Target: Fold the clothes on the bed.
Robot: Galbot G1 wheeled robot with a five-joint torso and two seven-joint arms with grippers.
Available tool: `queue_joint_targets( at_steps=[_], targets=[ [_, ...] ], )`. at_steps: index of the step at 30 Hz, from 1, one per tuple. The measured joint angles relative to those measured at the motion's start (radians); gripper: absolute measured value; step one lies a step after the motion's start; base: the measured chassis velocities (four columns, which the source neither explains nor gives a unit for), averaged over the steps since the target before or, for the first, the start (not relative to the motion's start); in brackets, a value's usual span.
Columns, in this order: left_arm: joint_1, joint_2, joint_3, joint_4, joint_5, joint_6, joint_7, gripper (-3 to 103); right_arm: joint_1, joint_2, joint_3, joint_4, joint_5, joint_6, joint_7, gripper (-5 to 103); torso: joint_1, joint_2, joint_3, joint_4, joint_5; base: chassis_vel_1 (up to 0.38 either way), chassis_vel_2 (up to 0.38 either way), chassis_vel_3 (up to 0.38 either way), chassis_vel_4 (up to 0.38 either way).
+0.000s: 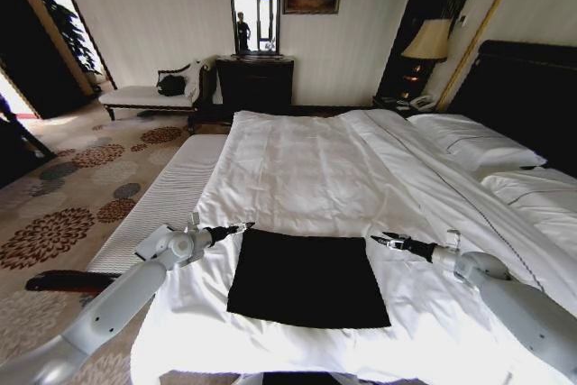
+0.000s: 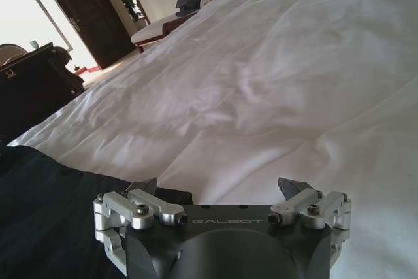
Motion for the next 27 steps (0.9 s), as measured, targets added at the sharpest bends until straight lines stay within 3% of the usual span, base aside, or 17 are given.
queue_joint_targets(
  at_steps=[10, 14, 16, 20, 22, 25, 27],
  targets=[
    [-0.003, -0.039, 0.023, 0.025, 0.042, -0.024, 0.0, 98, 0.002, 0.0, -0.005, 0.001, 0.002, 0.0, 0.012, 100, 0.0, 0.0, 0.0, -0.0001, -0.0001, 0.0, 0.0, 0.0, 0.0],
    [-0.011, -0.048, 0.026, 0.031, 0.044, -0.03, 0.0, 78, -0.003, -0.002, -0.004, 0.001, 0.002, 0.0, 0.014, 100, 0.0, 0.0, 0.0, -0.0001, 0.0, 0.0, 0.0, 0.0, 0.0],
    [-0.011, -0.049, 0.027, 0.031, 0.044, -0.03, 0.0, 78, -0.003, -0.003, -0.003, 0.002, 0.002, 0.0, 0.015, 100, 0.0, 0.0, 0.0, -0.0001, 0.0, 0.0, 0.0, 0.0, 0.0],
    [-0.005, -0.042, 0.028, 0.031, 0.046, -0.032, 0.0, 57, -0.003, -0.006, -0.002, 0.006, 0.004, 0.0, 0.017, 100, 0.0, 0.0, 0.0, 0.0, -0.0001, 0.0, 0.0, 0.0, 0.0],
    [-0.002, -0.039, 0.027, 0.029, 0.046, -0.032, 0.0, 57, -0.003, -0.006, -0.002, 0.006, 0.004, 0.0, 0.018, 100, 0.0, 0.0, 0.0, 0.0, 0.0, 0.0, 0.0, 0.0, 0.0],
    [0.014, -0.019, 0.023, 0.019, 0.047, -0.036, 0.0, 40, -0.002, -0.003, -0.003, 0.01, 0.008, 0.001, 0.027, 100, 0.0, 0.0, 0.0, 0.0, -0.0001, 0.0, 0.0, 0.0, 0.0],
    [0.016, -0.016, 0.021, 0.018, 0.047, -0.037, 0.0, 34, -0.001, -0.001, -0.005, 0.012, 0.009, 0.001, 0.028, 100, 0.0, 0.0, 0.0, 0.0001, 0.0, 0.0, 0.0, 0.0, 0.0]
  ],
)
